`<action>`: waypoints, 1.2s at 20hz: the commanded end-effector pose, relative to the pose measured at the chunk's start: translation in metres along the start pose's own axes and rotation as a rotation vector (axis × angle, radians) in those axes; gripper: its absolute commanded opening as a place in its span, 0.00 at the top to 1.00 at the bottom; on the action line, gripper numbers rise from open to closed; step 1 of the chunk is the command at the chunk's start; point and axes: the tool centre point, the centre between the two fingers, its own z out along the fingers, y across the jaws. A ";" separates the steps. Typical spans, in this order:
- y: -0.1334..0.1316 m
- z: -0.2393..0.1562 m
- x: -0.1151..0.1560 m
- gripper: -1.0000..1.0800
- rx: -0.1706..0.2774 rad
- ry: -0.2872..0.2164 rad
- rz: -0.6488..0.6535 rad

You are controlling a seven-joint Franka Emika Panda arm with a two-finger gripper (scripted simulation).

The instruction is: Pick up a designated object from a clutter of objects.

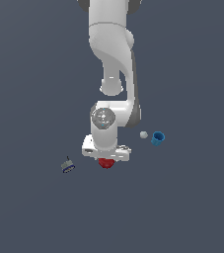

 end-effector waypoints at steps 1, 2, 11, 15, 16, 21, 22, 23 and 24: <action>0.000 0.001 0.000 1.00 0.000 0.000 0.000; 0.000 0.001 0.000 1.00 0.000 0.000 0.000; 0.001 -0.011 -0.004 1.00 0.000 0.000 0.000; 0.003 -0.026 -0.010 1.00 0.000 0.000 0.000; 0.003 -0.031 -0.011 1.00 0.000 0.000 0.000; 0.006 -0.064 -0.023 1.00 0.000 0.000 0.000; 0.007 -0.071 -0.026 1.00 0.000 0.000 0.000; 0.007 -0.080 -0.029 1.00 0.000 0.000 0.000; 0.008 -0.089 -0.032 1.00 0.000 0.000 0.000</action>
